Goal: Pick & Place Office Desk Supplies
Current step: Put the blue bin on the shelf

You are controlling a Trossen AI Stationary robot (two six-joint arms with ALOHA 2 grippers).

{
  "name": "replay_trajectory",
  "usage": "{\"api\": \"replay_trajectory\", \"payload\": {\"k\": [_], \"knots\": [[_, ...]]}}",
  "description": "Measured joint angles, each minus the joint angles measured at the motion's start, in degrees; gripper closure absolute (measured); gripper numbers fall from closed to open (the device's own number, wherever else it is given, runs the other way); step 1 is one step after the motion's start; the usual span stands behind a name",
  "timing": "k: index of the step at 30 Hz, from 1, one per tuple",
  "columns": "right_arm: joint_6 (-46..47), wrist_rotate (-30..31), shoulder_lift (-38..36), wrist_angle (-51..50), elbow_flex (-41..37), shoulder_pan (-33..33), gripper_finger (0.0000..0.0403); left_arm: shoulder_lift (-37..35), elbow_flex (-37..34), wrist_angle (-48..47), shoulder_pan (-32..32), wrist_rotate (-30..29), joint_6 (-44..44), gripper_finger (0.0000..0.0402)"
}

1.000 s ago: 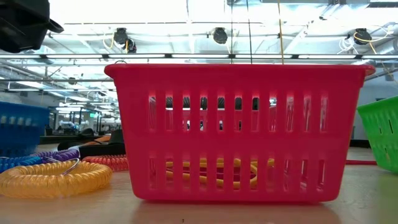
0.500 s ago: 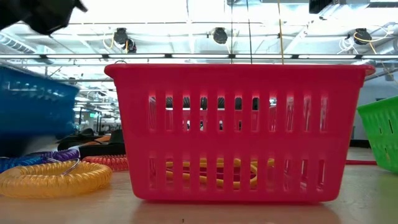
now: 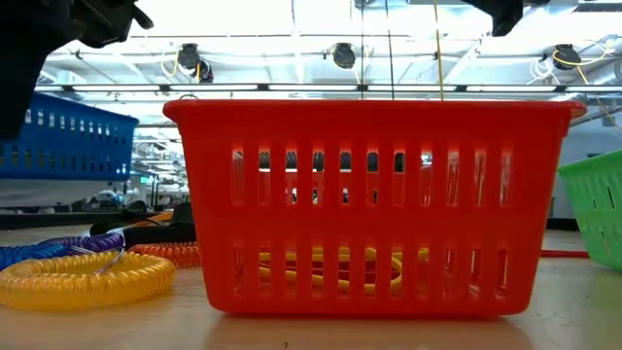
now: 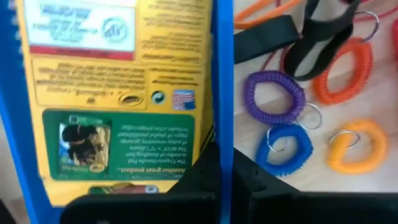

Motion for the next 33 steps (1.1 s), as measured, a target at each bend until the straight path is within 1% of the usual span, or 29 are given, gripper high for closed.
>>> {"api": "replay_trajectory", "payload": {"k": [3,5,7,11,14,19,21,25,27,29,33], "knots": [[-1.1,2.9,0.0,0.0,0.0,0.0,0.0248,0.0,0.8,-0.9,0.5,0.0,0.1,0.04],[-3.0,4.0,0.0,0.1,0.0,0.0,0.0248,0.0,2.7,-3.1,0.9,-0.1,0.6,0.04],[-5.5,5.4,0.0,0.1,0.0,-0.1,0.0248,0.0,5.7,-7.0,1.5,-1.6,1.1,0.04],[-8.9,8.9,0.0,1.2,0.0,-0.8,0.0248,-0.1,14.1,-16.6,3.2,-4.9,2.8,0.04],[-10.7,8.7,-0.4,2.4,0.0,-1.9,0.0248,-0.1,19.2,-21.9,5.1,-5.9,4.7,0.04],[-11.5,8.6,-4.5,2.1,0.0,-3.0,0.0248,-0.1,23.9,-24.8,9.6,-8.5,9.7,0.0401],[-11.4,7.8,-7.4,1.0,0.0,-3.0,0.0248,-0.1,24.6,-24.8,12.3,-9.1,12.9,0.0401],[-8.7,-1.0,-14.1,-4.0,0.0,-3.0,0.0248,-0.1,26.8,-24.9,18.0,-9.0,19.1,0.0401],[-5.5,-3.6,-17.4,-6.1,0.0,-3.0,0.0248,-0.1,28.1,-25.0,20.8,-9.0,21.9,0.0401],[-2.8,-3.6,-20.3,-7.6,0.0,-3.0,0.0248,-0.1,29.9,-25.0,23.3,-9.0,24.6,0.04],[-2.6,-3.7,-24.1,-9.9,0.0,-2.9,0.0248,-0.1,33.9,-24.9,27.8,-9.0,28.8,0.0401]]}}
